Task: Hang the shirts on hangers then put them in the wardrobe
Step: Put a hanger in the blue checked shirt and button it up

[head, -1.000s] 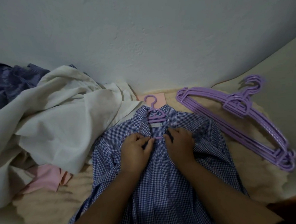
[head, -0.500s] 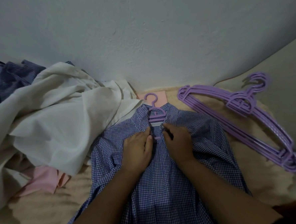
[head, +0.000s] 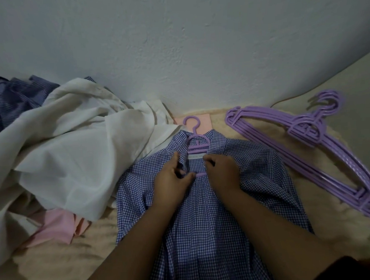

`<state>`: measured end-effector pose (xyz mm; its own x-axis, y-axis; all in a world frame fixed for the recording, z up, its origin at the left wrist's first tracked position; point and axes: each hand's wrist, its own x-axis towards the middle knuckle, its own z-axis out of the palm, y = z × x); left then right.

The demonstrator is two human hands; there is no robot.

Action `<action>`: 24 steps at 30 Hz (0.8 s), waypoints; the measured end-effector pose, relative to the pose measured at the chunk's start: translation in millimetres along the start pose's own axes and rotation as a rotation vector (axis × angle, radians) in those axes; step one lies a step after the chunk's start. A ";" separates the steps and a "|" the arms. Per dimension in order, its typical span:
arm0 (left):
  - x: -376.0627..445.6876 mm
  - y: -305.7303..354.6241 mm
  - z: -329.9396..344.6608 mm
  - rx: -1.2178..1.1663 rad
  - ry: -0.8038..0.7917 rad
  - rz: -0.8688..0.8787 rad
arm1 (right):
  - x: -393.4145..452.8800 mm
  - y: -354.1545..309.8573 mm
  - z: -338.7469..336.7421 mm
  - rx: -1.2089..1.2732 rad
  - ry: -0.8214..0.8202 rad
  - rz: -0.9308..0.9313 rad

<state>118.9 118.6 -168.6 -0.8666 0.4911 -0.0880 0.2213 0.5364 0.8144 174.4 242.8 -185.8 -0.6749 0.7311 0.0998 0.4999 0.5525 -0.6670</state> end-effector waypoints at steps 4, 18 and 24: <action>0.6 -2.0 0.8 0.052 0.058 0.085 | 2.2 2.3 -2.1 -0.132 -0.060 -0.042; 5.2 3.9 -4.0 -0.232 0.040 -0.122 | 10.9 -1.2 -10.2 -0.083 -0.144 0.044; 4.4 15.5 8.1 -0.700 -0.028 -0.374 | -10.5 -4.2 -41.6 0.414 -0.251 0.206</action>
<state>122.2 134.6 -161.1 -0.8146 0.3855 -0.4334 -0.4227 0.1170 0.8987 202.0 249.4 -153.4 -0.7199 0.6615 -0.2102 0.4136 0.1657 -0.8953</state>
